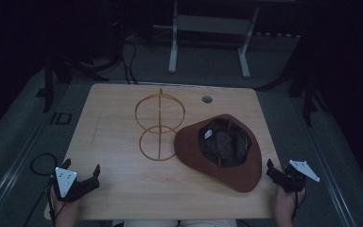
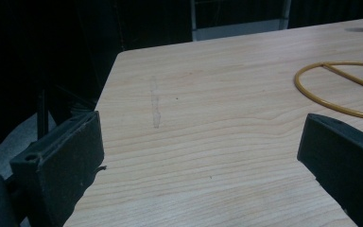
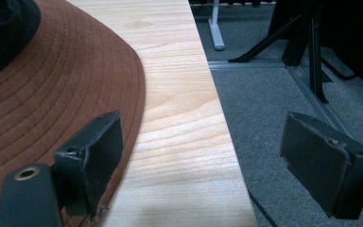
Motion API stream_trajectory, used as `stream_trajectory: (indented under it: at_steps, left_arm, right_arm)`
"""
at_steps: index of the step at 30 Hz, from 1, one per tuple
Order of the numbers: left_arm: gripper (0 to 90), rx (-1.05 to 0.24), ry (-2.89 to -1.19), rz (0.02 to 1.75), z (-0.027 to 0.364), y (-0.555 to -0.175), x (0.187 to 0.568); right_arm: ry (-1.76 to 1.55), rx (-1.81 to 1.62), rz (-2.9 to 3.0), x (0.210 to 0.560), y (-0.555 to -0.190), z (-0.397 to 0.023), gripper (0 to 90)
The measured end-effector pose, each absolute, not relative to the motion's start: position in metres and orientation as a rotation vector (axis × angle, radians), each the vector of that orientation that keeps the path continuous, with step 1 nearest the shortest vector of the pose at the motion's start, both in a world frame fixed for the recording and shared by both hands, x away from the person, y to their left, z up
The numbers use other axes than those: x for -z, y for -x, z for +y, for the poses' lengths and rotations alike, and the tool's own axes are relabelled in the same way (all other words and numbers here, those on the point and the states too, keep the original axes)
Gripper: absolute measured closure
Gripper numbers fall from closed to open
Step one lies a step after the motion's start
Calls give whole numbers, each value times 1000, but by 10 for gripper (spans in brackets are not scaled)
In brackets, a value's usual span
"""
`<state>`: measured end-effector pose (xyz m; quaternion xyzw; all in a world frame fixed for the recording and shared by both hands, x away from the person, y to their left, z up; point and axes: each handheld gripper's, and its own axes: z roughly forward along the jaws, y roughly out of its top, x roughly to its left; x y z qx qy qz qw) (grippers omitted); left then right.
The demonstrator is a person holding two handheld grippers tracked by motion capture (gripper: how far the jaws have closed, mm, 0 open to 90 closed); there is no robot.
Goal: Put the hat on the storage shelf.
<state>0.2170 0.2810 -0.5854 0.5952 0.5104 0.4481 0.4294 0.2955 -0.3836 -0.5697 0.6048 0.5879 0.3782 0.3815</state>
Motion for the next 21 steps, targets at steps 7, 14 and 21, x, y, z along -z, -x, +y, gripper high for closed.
stream_trajectory:
  at_steps: [7,14,21]
  left_arm:
    - [64,-1101,-1478,1308,279,-219,585]
    - [63,-1031,-1441,1399,280,-221,584]
    - [44,-948,-1475,1441,279,-222,582]
  right_arm:
    - [-1519,-962,1515,570,-296,-381,141]
    - [-1513,-956,1537,570,-297,-378,141]
    - [-1513,-1015,1611,549,-299,-371,140]
